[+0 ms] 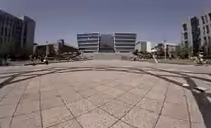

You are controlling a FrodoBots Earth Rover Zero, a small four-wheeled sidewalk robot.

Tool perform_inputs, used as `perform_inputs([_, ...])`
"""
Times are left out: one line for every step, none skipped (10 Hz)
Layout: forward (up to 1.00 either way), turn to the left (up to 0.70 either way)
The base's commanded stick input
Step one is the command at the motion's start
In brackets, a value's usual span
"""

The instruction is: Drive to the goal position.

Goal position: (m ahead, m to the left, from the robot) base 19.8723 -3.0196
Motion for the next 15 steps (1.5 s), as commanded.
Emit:
perform_inputs([1.0,0.17])
perform_inputs([1.0,0.3])
perform_inputs([1.0,0.26])
perform_inputs([1.0,0.0])
perform_inputs([1.0,0.0])
perform_inputs([1.0,0.0])
perform_inputs([1.0,0.0])
perform_inputs([1.0,0.0])
perform_inputs([1.0,0.0])
perform_inputs([1.0,0.0])
perform_inputs([1.0,0.0])
perform_inputs([1.0,0.0])
perform_inputs([1.0,0.0])
perform_inputs([1.0,0.0])
perform_inputs([1.0,0.0])
